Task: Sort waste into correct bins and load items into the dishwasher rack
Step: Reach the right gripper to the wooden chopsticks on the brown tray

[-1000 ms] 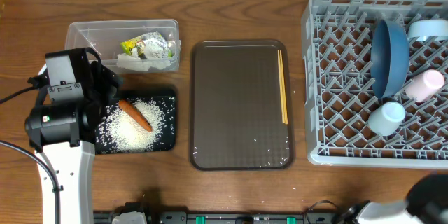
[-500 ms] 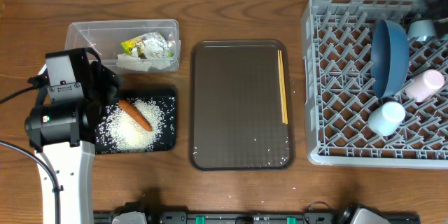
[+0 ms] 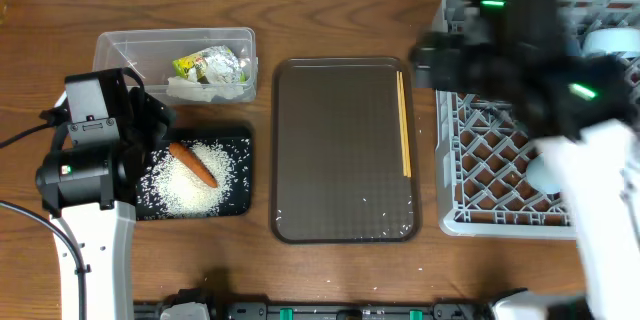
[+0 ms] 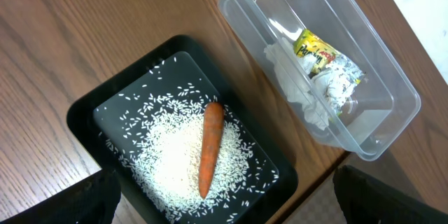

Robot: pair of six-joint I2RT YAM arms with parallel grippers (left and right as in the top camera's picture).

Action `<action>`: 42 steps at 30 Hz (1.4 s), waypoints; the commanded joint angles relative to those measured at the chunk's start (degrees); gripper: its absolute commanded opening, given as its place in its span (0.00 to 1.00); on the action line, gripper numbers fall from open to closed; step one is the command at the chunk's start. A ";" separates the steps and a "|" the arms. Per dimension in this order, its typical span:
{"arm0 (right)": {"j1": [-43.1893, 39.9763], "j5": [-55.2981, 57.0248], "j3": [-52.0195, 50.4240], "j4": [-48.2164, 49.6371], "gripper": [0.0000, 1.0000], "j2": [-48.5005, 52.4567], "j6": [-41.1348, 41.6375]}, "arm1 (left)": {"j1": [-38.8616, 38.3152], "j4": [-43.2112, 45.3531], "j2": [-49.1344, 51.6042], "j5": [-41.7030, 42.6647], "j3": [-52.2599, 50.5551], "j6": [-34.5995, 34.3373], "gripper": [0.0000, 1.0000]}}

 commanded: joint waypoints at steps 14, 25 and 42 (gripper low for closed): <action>6.60 8.35 -0.11 4.11 0.79 33.24 14.47 | 0.37 -0.15 0.02 -0.13 0.13 -0.09 0.99; 6.14 8.13 -0.11 3.98 0.80 41.68 13.20 | 0.37 -0.15 0.02 -0.13 0.13 -0.09 0.99; 0.00 1.99 -0.11 2.93 0.88 41.59 -4.07 | 0.37 -0.15 0.02 -0.13 0.13 -0.09 0.99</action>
